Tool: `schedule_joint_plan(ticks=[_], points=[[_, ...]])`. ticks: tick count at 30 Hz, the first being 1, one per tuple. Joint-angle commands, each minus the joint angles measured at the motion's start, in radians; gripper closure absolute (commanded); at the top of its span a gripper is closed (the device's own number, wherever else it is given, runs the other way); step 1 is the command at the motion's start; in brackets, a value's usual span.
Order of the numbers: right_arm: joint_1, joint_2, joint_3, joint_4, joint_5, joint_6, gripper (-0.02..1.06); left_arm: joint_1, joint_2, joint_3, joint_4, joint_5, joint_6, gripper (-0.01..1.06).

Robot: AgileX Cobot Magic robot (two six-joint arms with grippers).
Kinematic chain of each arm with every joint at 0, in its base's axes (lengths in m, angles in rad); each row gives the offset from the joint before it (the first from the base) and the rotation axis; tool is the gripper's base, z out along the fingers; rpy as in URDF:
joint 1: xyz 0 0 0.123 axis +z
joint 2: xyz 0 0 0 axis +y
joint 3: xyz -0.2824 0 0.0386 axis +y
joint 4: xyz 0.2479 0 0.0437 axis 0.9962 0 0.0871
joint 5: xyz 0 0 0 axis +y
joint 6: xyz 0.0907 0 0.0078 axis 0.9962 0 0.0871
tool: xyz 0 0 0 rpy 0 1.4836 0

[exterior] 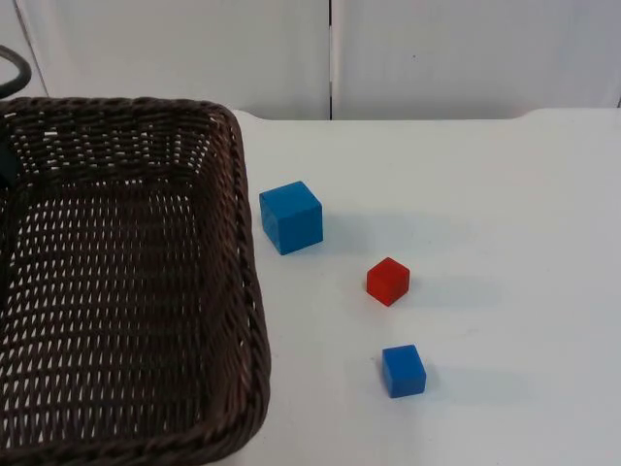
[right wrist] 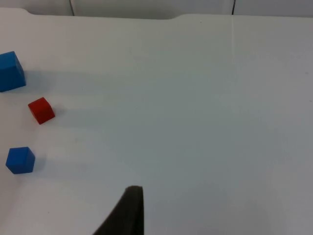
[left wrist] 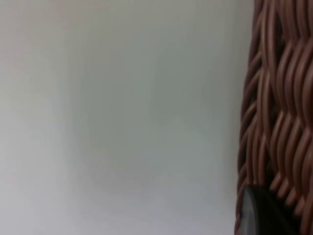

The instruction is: Pick up the basket with the left hand and place the largest block into the basket with the right hand.

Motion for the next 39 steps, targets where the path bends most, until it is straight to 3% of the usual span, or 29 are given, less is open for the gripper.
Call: schedule_joint_plan(ticks=[1,17,27,39], points=[[-0.001,-0.003,0.001,0.001,-0.005,0.0,-0.01,0.005,-0.014,0.003,-0.018,0.001,0.004,1.05],[-0.001,0.049,-0.009,0.028,-0.018,-0.019,-0.01,0.005,-0.014,0.003,-0.019,-0.001,0.004,1.05],[-0.001,0.299,-0.051,0.024,-0.201,-0.019,-0.01,0.005,-0.014,0.003,-0.021,-0.001,0.004,1.05],[-0.001,0.59,-0.214,0.024,-0.279,-0.019,-0.01,0.005,-0.014,0.003,-0.021,-0.009,0.004,1.05]])
